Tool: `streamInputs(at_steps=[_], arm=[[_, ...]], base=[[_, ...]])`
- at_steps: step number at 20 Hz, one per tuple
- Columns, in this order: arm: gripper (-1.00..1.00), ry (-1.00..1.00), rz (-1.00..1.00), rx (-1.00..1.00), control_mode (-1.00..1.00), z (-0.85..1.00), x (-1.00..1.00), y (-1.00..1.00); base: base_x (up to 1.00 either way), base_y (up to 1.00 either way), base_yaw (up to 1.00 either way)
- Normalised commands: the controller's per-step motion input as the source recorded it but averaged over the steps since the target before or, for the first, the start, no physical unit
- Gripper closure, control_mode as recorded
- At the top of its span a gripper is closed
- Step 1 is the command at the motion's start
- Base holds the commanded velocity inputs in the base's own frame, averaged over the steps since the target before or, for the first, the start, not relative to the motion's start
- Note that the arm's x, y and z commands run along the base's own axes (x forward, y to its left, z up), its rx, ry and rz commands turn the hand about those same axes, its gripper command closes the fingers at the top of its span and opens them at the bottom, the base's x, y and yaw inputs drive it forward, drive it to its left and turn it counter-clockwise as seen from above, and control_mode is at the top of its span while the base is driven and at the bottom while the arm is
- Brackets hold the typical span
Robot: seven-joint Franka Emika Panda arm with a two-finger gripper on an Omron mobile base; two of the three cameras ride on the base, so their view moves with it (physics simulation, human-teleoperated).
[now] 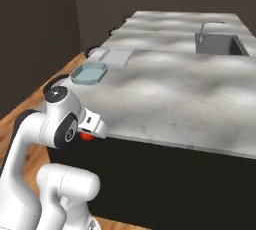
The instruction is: Place the cold items (potato and tomato) from the fridge in one tupperware on the dining counter. Place the warm items (hot dog and kebab skewer) in the stove area in another tupperware.
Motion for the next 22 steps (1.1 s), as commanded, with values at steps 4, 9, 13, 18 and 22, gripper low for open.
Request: streamInputs(at_steps=[4, 9, 13, 18, 22], arm=[[1.0, 0.0, 0.0, 0.0, 1.0, 0.0, 0.0, 0.0], [1.0, 0.0, 0.0, 0.0, 1.0, 0.0, 0.0, 0.0], [1.0, 0.0, 0.0, 0.0, 1.0, 0.0, 0.0, 0.0], [1.0, 0.0, 0.0, 0.0, 1.0, 0.0, 0.0, 0.0], [1.0, 0.0, 0.0, 0.0, 1.0, 0.0, 0.0, 0.0]], base=[[0.14, 1.0, -0.5], [0.13, 1.0, -0.49], [0.12, 1.0, -0.49], [0.14, 1.0, -0.51], [0.16, 1.0, -0.52]])
